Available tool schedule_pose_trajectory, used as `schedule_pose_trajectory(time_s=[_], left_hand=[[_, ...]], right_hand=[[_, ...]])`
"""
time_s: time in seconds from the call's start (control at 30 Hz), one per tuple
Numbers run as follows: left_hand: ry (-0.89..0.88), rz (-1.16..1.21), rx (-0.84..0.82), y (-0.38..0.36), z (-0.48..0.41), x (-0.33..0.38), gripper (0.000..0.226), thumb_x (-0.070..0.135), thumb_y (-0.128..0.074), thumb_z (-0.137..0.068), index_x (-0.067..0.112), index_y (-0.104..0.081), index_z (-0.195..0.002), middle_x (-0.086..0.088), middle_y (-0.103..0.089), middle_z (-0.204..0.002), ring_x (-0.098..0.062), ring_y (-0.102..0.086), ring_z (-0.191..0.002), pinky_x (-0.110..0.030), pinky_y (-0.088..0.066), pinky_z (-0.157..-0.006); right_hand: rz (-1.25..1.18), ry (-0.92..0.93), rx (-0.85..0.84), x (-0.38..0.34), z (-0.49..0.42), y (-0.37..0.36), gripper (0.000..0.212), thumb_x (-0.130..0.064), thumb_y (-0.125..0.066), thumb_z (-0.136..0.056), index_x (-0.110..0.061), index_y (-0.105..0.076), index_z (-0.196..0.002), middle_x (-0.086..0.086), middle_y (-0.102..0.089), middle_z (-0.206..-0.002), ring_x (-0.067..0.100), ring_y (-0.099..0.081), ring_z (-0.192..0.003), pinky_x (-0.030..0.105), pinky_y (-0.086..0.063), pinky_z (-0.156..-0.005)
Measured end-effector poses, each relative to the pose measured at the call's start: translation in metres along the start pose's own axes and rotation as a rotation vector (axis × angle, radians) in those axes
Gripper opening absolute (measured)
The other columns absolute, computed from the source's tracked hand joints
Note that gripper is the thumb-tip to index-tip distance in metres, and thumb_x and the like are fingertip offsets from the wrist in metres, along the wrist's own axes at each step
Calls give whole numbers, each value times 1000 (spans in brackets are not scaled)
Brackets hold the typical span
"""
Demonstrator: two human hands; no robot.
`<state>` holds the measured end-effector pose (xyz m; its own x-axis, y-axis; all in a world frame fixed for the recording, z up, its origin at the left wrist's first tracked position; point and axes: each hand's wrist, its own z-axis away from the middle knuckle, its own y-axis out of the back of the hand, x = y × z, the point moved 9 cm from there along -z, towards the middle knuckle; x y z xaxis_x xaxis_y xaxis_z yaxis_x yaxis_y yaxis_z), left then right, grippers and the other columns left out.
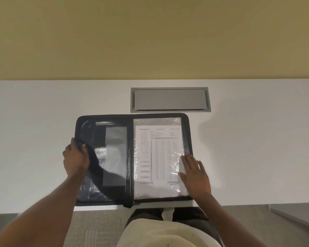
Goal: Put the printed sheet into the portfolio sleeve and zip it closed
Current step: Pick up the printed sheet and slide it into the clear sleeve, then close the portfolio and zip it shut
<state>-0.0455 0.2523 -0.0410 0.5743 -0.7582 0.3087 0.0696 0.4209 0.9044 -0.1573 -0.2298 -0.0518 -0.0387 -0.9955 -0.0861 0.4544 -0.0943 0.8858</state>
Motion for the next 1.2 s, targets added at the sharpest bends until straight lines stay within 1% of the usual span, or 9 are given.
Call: schedule_pose_trajectory(time_s=[0.23,0.5,0.6,0.73,0.83,1.0,1.07,1.13,1.2], left_hand=[[-42,123,17,9,-2,16,57,32,-49,-107,10,-34,-157,-24,-55,-143,-46,-47,-135,-61,-44,-108],[-71,165,114,40,-2,36,49,32,-55,-104,-5,-61,-134,-29,-71,-118,-48,-63,-118,-55,-50,-102],[-102,177,131,62,2,45,42,36,-55,-102,2,-74,-117,-26,-75,-107,-48,-68,-104,-52,-54,-91],[-181,234,138,92,16,64,38,37,-57,-99,7,-77,-114,-17,-77,-109,-42,-69,-107,-50,-54,-97],[-240,317,130,111,29,82,34,36,-59,-98,11,-78,-111,-9,-78,-108,-31,-72,-103,-42,-55,-96],[-290,415,129,125,57,119,34,41,-56,-97,18,-78,-110,8,-75,-98,-19,-73,-92,-40,-60,-90],[-300,470,127,126,69,134,32,43,-56,-97,24,-78,-109,18,-73,-92,-4,-71,-83,-36,-61,-84],[-335,542,96,123,83,152,30,45,-56,-96,27,-77,-107,21,-74,-91,2,-70,-79,-32,-60,-77],[-384,642,20,114,98,173,29,43,-56,-98,27,-78,-109,12,-78,-97,-3,-71,-77,-34,-61,-73]], right_hand=[[44,-27,-30,20,-2,-1,70,-51,-32,-107,-22,-6,-165,-1,-8,-173,20,-7,-160,42,-11,-130],[5,-18,-14,34,-4,8,66,-40,-35,-109,-19,-6,-165,0,-10,-173,19,-10,-160,40,-11,-130],[1,-45,58,22,-1,16,65,-37,-39,-108,-18,-12,-164,3,-15,-172,23,-16,-159,43,-16,-129],[24,116,139,-23,4,21,62,-32,-55,-102,-14,-32,-157,8,-38,-163,29,-37,-151,44,-23,-125],[15,189,105,-45,8,12,52,-32,-59,-99,-18,-39,-146,4,-49,-150,27,-49,-140,42,-30,-122],[14,176,60,-52,11,12,50,-38,-53,-102,-17,-39,-145,5,-42,-153,27,-42,-143,43,-27,-126],[-31,182,86,-65,13,28,55,-41,-46,-105,-16,-35,-153,9,-36,-162,29,-34,-151,45,-22,-128],[-186,187,140,-86,18,55,59,-45,-41,-107,-16,-33,-158,9,-34,-165,28,-32,-153,43,-16,-127],[-391,188,193,-108,25,87,60,-50,-36,-107,-20,-32,-159,6,-36,-165,26,-35,-152,39,-18,-125]])
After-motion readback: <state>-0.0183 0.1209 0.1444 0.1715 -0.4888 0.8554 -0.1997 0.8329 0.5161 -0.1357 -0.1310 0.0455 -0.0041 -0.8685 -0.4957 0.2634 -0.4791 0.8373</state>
